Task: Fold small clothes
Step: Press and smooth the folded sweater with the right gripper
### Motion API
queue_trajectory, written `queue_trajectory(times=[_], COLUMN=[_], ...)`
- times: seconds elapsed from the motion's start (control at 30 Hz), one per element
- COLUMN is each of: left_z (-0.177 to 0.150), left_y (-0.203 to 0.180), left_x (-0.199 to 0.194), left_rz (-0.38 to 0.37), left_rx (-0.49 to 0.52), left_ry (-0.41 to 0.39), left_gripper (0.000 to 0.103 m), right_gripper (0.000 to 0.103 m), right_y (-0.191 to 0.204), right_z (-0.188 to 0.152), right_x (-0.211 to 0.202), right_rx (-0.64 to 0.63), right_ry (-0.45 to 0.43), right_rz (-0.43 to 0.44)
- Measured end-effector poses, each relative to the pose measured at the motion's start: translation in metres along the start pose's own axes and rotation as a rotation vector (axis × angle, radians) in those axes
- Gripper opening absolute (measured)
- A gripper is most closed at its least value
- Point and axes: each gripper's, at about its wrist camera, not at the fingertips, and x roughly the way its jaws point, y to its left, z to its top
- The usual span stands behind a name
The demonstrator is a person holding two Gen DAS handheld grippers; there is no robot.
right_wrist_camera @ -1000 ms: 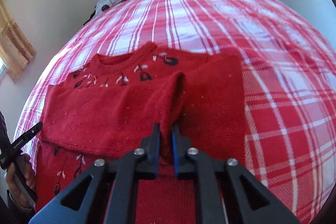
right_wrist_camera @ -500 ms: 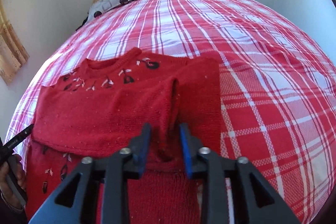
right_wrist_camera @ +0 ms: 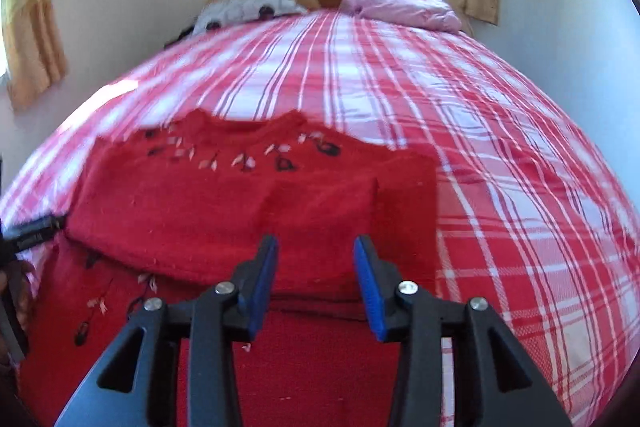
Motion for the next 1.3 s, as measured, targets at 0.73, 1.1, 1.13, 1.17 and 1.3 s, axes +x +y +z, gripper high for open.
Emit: queue_trajectory(times=[0.73, 1.1, 1.13, 1.17, 1.3], left_z=[-0.005, -0.006, -0.006, -0.006, -0.007], left_y=[-0.001, 0.001, 0.003, 0.005, 0.01], left_x=[-0.003, -0.003, -0.004, -0.006, -0.009], left_rz=[-0.014, -0.031, -0.038, -0.045, -0.066], left_rx=[0.009, 0.002, -0.003, -0.009, -0.035], left_ry=[0.0, 0.003, 0.0, -0.003, -0.017], left_gripper=[0.081, 0.082, 0.082, 0.082, 0.082], right_gripper=[0.035, 0.036, 0.037, 0.038, 0.038], right_y=[-0.032, -0.05, -0.049, -0.051, -0.065], right_z=[-0.018, -0.023, -0.023, -0.023, -0.008], right_x=[-0.014, 0.001, -0.002, -0.006, -0.023], right_rx=[0.161, 0.195, 0.196, 0.201, 0.199], right_ry=[-0.005, 0.054, 0.045, 0.031, -0.04], right_rz=[0.076, -0.003, 0.005, 0.023, 0.037])
